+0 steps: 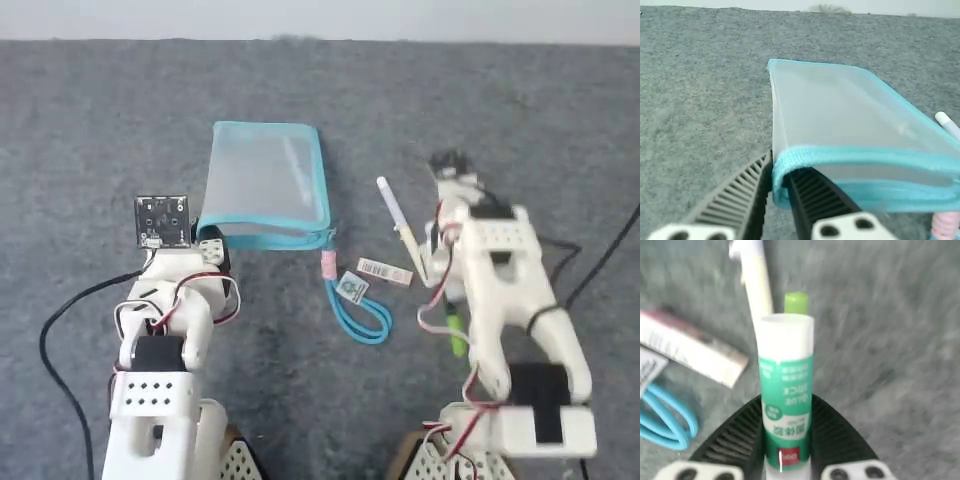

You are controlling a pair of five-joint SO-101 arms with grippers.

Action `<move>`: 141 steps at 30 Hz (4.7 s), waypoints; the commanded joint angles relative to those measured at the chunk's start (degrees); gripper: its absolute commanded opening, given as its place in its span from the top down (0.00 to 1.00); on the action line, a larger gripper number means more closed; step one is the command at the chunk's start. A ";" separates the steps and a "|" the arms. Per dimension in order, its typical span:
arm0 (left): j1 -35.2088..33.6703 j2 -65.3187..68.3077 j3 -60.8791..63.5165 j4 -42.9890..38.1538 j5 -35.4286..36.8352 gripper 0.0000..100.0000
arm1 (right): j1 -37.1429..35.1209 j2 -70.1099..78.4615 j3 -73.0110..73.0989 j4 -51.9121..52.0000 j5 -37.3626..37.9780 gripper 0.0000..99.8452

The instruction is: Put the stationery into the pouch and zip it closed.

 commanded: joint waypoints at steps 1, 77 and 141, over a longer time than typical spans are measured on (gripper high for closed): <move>-0.35 -0.26 -2.59 -1.93 0.70 0.99 | -1.19 8.04 -18.29 6.02 0.00 0.99; -0.18 -0.18 -2.59 -2.02 0.70 0.99 | 5.49 11.47 -4.04 1.89 11.78 0.99; 17.85 -0.26 1.98 -1.85 -9.41 0.99 | -29.32 11.21 -52.48 37.58 -2.11 0.94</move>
